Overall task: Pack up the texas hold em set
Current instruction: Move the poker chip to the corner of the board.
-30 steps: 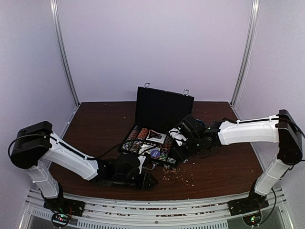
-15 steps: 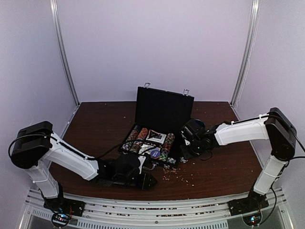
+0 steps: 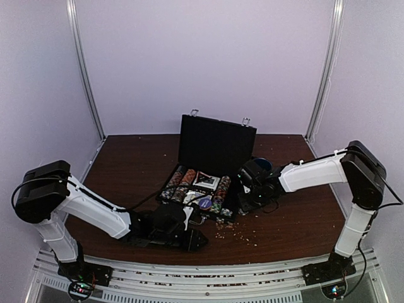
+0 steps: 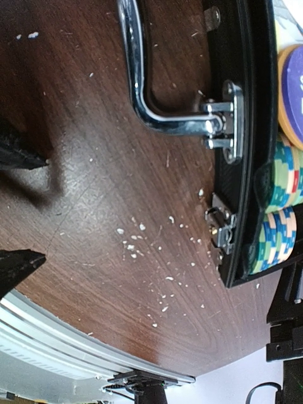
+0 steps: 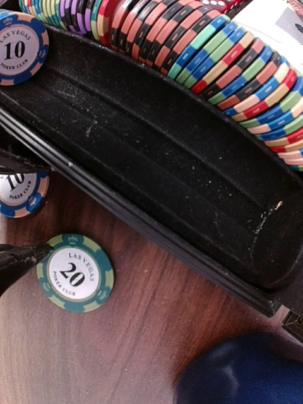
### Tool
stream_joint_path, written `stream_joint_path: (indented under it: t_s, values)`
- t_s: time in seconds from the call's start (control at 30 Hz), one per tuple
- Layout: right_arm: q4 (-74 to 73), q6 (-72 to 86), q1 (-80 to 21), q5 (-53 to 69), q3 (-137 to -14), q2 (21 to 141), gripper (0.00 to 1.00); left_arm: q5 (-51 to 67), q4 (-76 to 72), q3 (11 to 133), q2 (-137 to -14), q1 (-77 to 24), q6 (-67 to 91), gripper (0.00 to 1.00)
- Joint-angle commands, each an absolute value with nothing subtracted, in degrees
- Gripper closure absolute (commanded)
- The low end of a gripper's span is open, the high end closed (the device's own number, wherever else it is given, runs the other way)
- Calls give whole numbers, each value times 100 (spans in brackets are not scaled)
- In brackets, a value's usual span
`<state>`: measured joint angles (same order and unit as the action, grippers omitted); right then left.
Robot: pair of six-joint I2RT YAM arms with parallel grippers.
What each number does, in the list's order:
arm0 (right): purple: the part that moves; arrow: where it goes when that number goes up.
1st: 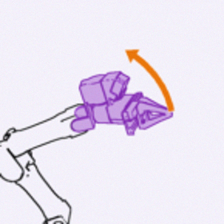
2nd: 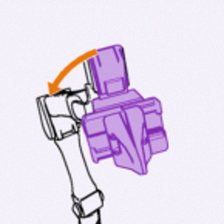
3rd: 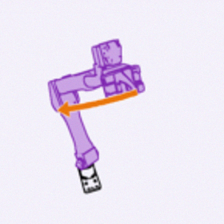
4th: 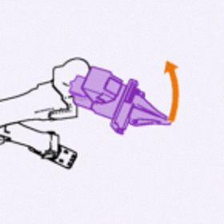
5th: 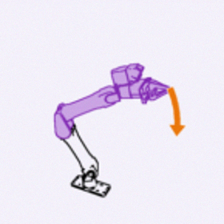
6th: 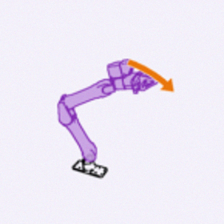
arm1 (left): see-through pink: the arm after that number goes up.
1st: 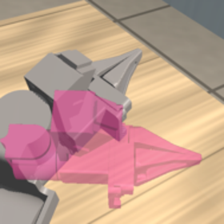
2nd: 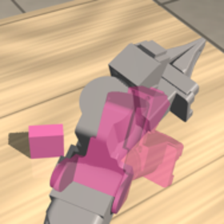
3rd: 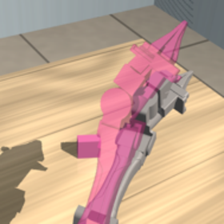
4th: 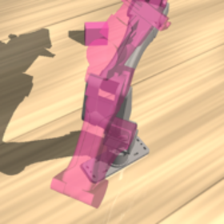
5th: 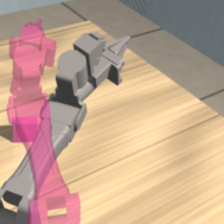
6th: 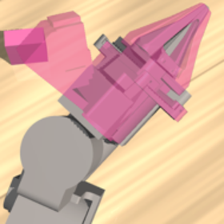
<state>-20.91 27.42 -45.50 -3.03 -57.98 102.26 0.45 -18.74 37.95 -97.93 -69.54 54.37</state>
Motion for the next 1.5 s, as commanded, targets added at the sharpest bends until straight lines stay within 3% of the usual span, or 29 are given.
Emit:
stream_joint_path:
  t_s: [0.0, 0.27, 0.8, 1.17, 1.47]
  values:
    - [-1548, 2778, -4613, 83, -5944, 10548, 63, 88, -2007, 3841, -9803, -6971, 5407, 54]
    - [-1573, 2762, -4953, 197, -5802, 10638, 63, 79, -2010, 3840, -9782, -6970, 5386, 54]
    - [-1565, 2679, -6099, 677, -5192, 10439, 72, 21, -1986, 3765, -9693, -6970, 5472, 55]
    - [-1144, 3210, -7224, 1280, -4696, 10077, 73, 139, -2497, 3413, -9580, -6970, 5981, 55]
    - [-1052, 3592, -7565, 1230, -4602, 9896, 74, 233, -2362, 3452, -9525, -7055, 5972, 55]
